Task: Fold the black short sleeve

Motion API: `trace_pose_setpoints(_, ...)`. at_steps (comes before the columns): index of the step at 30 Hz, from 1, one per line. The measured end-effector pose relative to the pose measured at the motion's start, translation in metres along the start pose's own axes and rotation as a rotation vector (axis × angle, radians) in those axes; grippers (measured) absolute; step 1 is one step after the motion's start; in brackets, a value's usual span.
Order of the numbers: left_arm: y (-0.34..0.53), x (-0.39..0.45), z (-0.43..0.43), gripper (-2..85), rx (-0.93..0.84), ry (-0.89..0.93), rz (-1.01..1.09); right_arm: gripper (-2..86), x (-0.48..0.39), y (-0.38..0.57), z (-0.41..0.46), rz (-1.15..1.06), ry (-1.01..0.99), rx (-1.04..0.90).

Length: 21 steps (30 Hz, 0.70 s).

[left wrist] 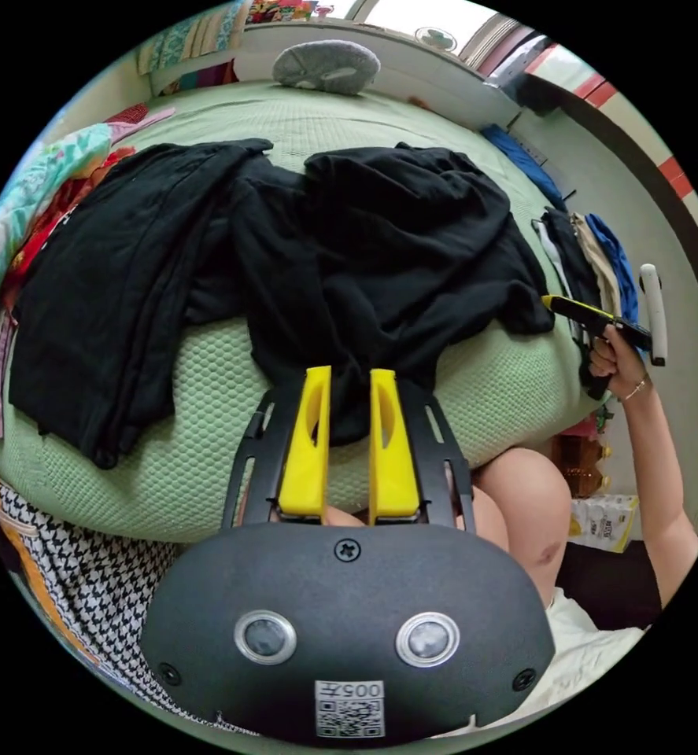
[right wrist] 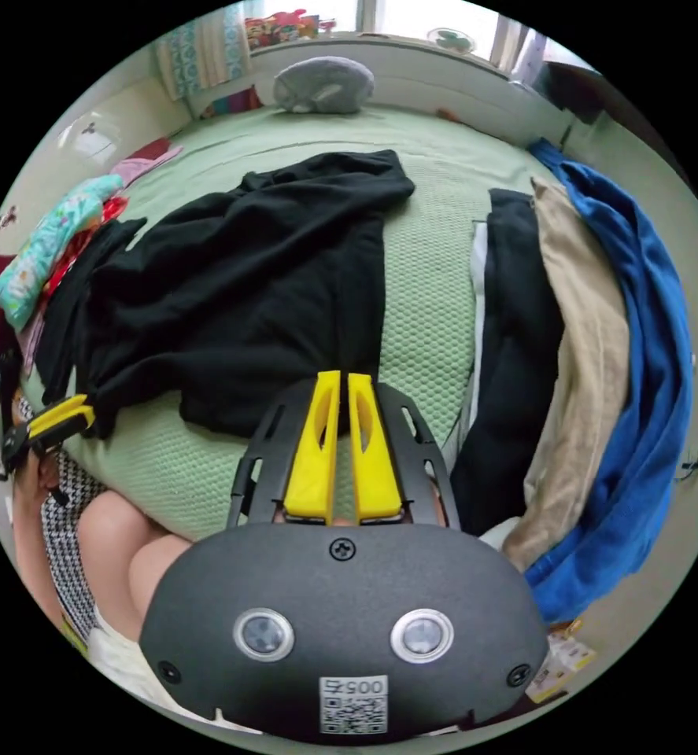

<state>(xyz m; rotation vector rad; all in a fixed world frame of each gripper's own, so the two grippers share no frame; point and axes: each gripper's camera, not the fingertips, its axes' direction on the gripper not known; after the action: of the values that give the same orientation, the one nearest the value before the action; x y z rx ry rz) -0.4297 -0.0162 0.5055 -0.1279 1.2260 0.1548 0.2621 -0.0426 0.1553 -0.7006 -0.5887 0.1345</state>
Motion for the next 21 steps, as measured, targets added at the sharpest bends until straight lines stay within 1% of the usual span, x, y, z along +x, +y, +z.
trace_pose_setpoints(1, -0.001, 0.0, -0.007, 4.8, 0.0, 0.024, -0.015, -1.0, 0.004, 0.006, -0.013, 0.003, -0.029, 0.016)
trace_pose_setpoints(4, 0.007, 0.005, -0.036, 3.9, 0.058, 0.021, 0.017, -1.3, 0.018, 0.031, -0.05, 0.009, -0.103, 0.065)
trace_pose_setpoints(6, 0.016, 0.007, -0.058, 3.8, 0.096, 0.057, 0.028, -1.4, 0.023, 0.051, -0.074, 0.001, -0.09, 0.094)
trace_pose_setpoints(8, 0.032, 0.006, -0.089, 3.5, 0.144, 0.144, 0.03, -1.5, 0.032, 0.081, -0.106, -0.001, -0.1, 0.123)
trace_pose_setpoints(12, 0.06, 0.008, -0.139, 3.2, 0.234, 0.235, 0.046, -1.5, 0.045, 0.127, -0.157, 0.022, -0.158, 0.181)
trace_pose_setpoints(16, 0.09, 0.02, -0.199, 2.8, 0.384, 0.283, 0.091, -1.5, 0.055, 0.177, -0.218, 0.07, -0.266, 0.319)
trace_pose_setpoints(20, 0.106, 0.039, -0.265, 2.8, 0.542, 0.269, 0.156, -1.5, 0.051, 0.207, -0.284, 0.076, -0.283, 0.477)
trace_pose_setpoints(21, 0.106, 0.042, -0.274, 2.8, 0.554, 0.257, 0.16, -1.6, 0.05, 0.209, -0.294, 0.074, -0.286, 0.495)
